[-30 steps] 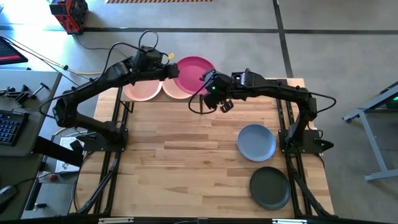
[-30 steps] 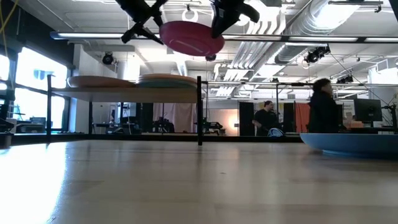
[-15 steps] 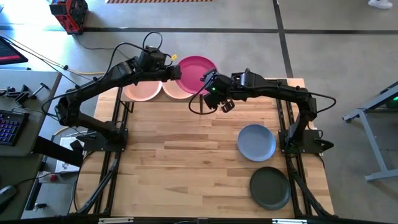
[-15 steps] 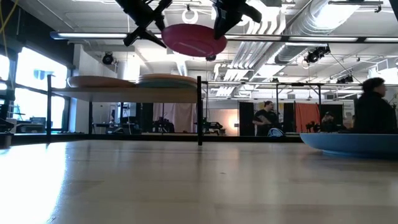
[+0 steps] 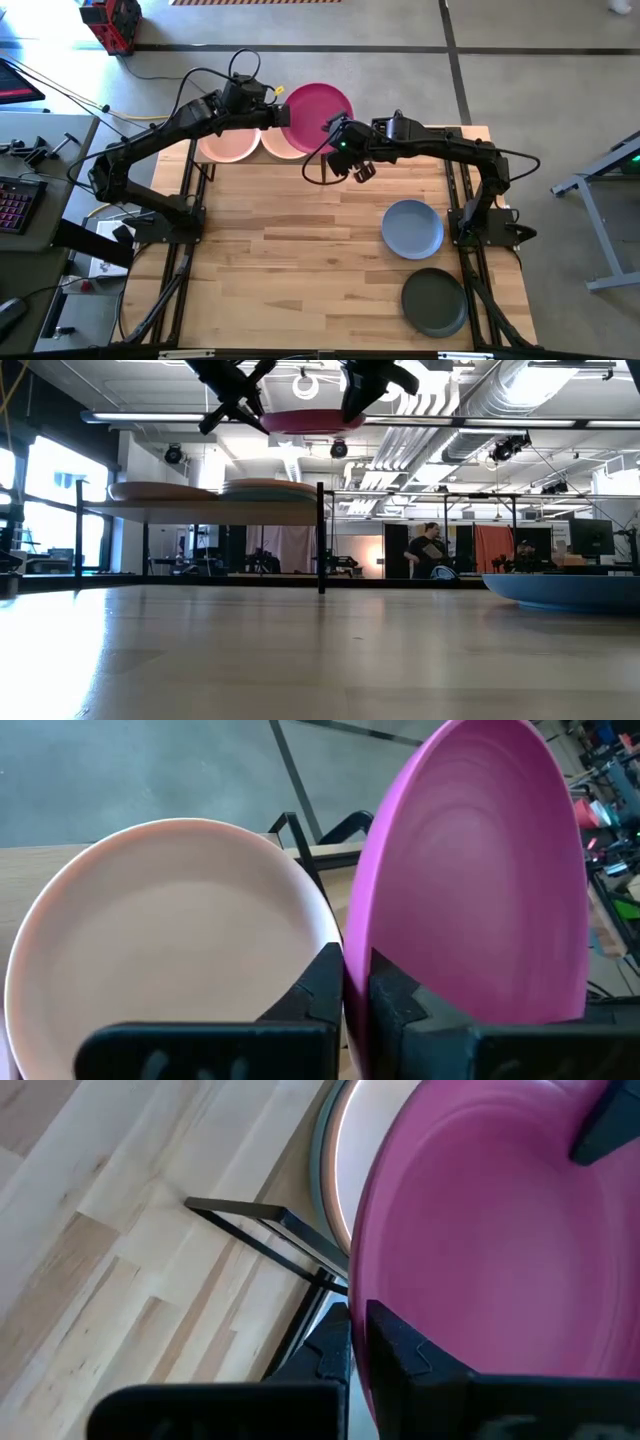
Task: Place and stack plates onto a shelf
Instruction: Stack the pink plate on top of the light pink plate on the shelf
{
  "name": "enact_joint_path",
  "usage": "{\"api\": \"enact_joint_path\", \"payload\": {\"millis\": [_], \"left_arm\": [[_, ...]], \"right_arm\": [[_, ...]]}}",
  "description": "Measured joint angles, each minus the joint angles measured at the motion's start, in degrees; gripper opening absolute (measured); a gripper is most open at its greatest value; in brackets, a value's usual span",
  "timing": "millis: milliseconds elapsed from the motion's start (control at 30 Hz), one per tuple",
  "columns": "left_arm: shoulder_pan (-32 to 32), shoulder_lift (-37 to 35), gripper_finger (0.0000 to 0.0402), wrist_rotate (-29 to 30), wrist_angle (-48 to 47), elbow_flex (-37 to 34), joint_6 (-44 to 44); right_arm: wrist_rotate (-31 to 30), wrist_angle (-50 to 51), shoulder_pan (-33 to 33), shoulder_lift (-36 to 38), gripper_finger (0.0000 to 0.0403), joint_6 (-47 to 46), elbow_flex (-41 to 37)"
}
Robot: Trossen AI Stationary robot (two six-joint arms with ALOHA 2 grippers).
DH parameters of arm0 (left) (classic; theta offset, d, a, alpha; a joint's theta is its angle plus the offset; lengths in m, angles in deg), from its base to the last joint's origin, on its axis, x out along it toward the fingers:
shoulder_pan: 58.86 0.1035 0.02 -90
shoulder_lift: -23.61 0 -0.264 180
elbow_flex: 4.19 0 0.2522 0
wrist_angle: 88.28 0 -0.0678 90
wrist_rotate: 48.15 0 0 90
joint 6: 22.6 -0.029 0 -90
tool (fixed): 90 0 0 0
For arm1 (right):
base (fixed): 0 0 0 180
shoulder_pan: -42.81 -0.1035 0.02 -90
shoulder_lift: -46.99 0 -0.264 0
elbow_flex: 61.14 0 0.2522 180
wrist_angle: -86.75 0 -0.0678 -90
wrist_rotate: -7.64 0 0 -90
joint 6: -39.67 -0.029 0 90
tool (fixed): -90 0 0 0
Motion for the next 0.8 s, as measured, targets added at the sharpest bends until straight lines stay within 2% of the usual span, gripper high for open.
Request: {"api": "enact_joint_path", "payload": {"millis": [567, 800], "left_arm": [[0.0, -0.05, 0.0006, 0.83, -0.23, 0.02, -2.58], [0.0, -0.05, 0.0006, 1.2, -0.79, 0.02, -3.98]], "right_arm": [[-0.31, -0.98, 0.07, 0.0, 0.0004, -4.03, 0.0], [-0.79, -0.82, 0.15, 0.0, 0.0064, -7.78, 0.0]]}}
